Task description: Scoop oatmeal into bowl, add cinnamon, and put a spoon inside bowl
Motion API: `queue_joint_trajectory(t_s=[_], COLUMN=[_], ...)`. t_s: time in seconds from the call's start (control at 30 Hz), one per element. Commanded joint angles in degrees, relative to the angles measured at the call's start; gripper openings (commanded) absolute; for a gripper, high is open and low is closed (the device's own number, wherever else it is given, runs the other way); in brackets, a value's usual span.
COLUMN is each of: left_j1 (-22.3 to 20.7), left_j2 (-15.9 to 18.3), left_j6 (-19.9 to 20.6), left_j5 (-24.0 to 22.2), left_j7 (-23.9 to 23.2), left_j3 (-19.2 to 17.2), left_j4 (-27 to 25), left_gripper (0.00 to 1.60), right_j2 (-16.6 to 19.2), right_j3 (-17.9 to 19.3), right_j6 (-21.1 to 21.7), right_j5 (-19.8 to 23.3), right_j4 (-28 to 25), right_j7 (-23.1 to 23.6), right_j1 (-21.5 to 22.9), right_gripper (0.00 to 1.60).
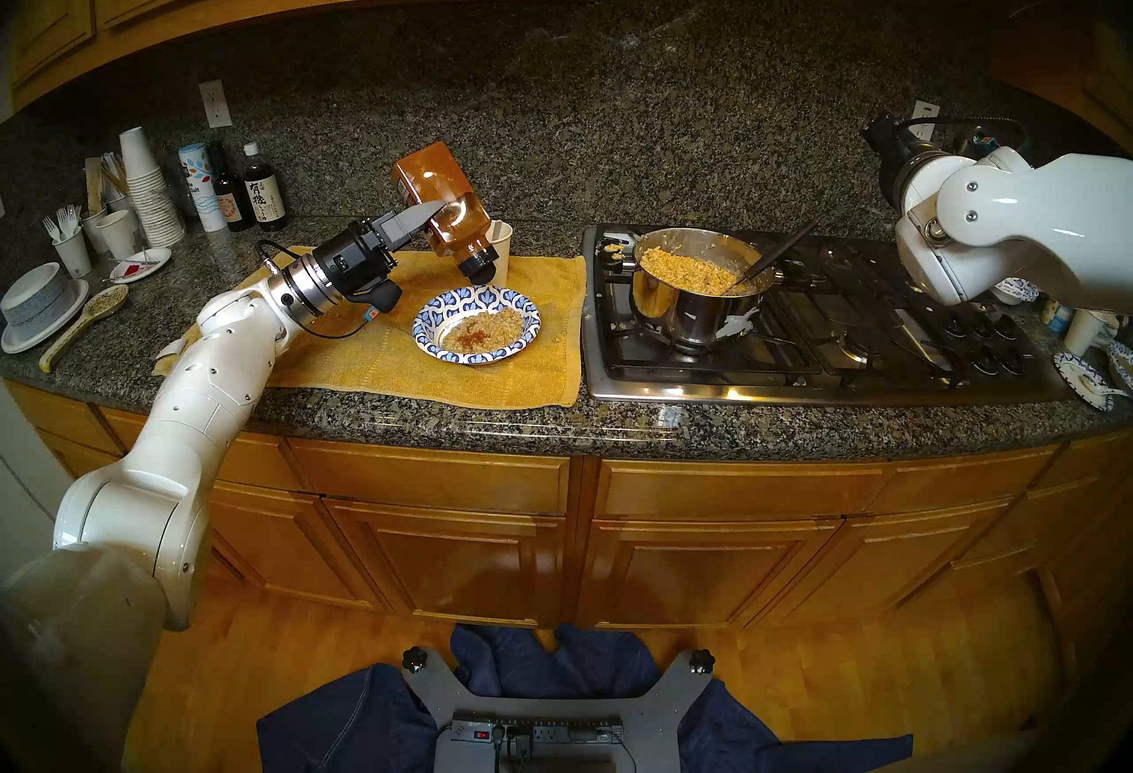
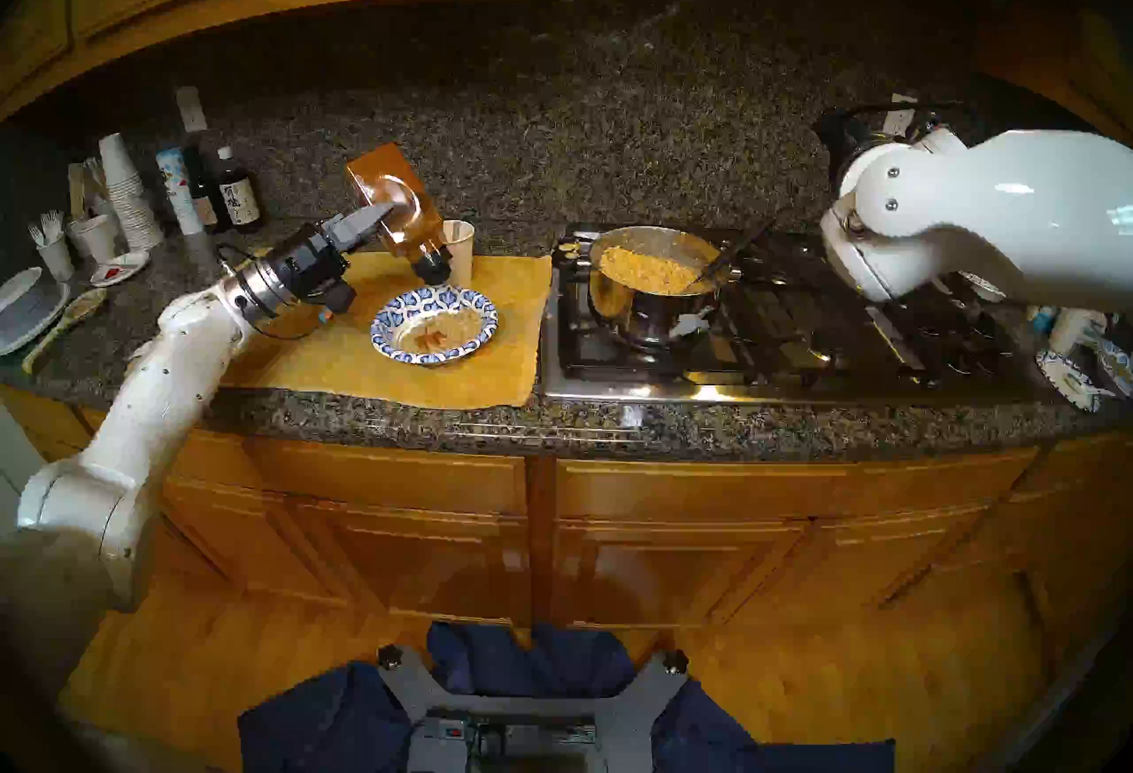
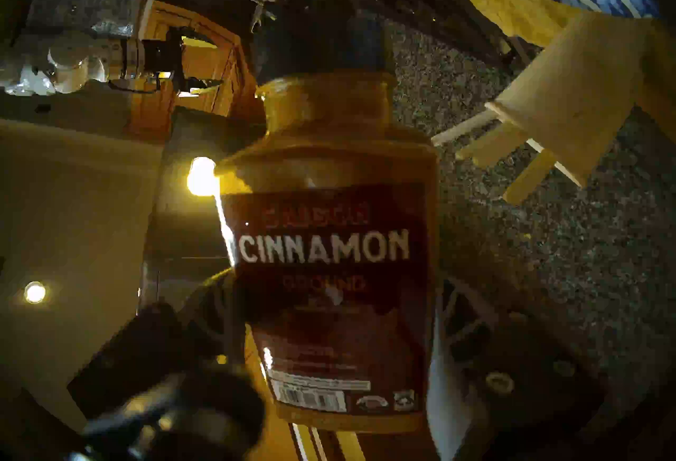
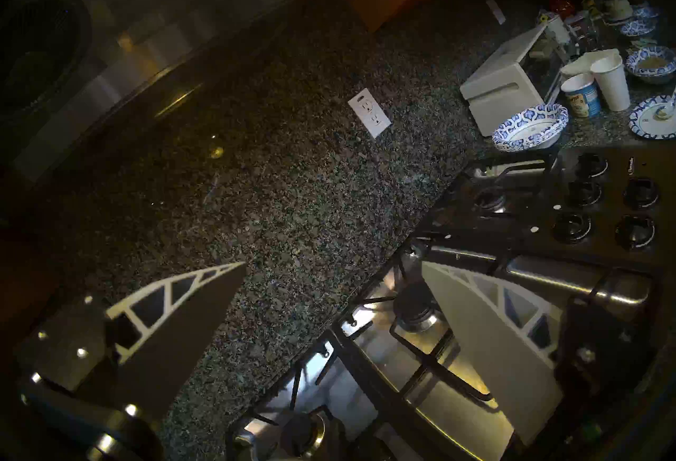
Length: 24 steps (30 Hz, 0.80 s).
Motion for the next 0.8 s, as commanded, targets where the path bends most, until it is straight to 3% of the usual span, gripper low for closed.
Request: queue_joint_trajectory(t_s=[0.0, 0.37, 0.53, 0.63, 0.67, 0.77], left_j1=[-1.46, -7.34, -5.49, -2.29, -0.05, 1.66], left_j2=[1.62, -4.37, -4.69, -3.23, -1.17, 0.31], left_j6=[0.6, -0.43, -1.82, -3.05, -3.06, -3.19], left_j5=[-0.34, -4.47, -4.94, -4.18, -1.87, -0.1], left_j7=[1.18, -1.14, -1.58, -1.69, -1.9, -2.29], left_j3=[-1.25, -5.96, -6.31, -5.83, -4.44, -3.43], left_j4=[-1.58, -3.34, -3.25, -4.02, -4.51, -4.12], left_gripper=[0.0, 0.0, 0.0, 0.0, 0.0, 0.0], right_j2=[0.07, -0.02, -0.09, -0.01, 0.03, 0.01], right_j3=[1.48, 0.8, 1.05, 1.47, 1.56, 1.41], right_j6=[0.02, 0.02, 0.02, 0.02, 0.02, 0.02], right_j5=[-1.63, -0.18, -0.54, -1.54, -1.75, -1.41], right_j4=[0.4, 0.57, 0.5, 0.39, 0.38, 0.41], right_j7=[-4.15, -1.2, -2.6, -4.34, -4.61, -3.98], right_j1=[1.57, 1.46, 1.69, 1.63, 1.59, 1.62], right_gripper=[1.6, 1.6, 1.6, 1.6, 1.6, 1.6])
